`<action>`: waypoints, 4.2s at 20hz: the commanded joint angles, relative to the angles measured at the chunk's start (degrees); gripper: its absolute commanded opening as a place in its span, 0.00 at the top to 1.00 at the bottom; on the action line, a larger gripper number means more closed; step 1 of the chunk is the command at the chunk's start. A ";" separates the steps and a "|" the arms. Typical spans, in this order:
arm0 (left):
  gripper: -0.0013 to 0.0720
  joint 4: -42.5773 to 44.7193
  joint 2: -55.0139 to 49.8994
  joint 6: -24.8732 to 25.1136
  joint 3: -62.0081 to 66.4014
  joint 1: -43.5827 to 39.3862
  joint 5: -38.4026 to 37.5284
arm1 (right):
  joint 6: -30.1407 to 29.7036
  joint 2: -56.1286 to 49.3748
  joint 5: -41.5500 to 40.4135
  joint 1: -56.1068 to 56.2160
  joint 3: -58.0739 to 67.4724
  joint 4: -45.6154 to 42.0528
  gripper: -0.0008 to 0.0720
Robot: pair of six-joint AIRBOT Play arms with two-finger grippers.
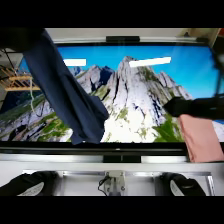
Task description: Fold the shirts.
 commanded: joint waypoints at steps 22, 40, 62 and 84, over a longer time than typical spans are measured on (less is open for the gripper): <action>0.95 6.60 5.90 -1.07 -0.35 -0.02 -13.68 | -15.50 -39.87 -52.85 39.39 -18.99 64.39 0.89; 0.95 23.80 23.21 -10.78 -3.21 0.09 -13.22 | 5.03 23.23 -14.12 2.01 7.28 4.55 0.89; 0.94 20.98 11.08 -16.52 -45.31 0.46 15.56 | -2.38 -30.95 -36.74 1.86 -5.79 24.52 0.13; 0.94 21.33 9.66 -16.35 -45.31 6.43 16.37 | 15.72 -33.94 -58.75 44.24 -28.04 45.57 0.07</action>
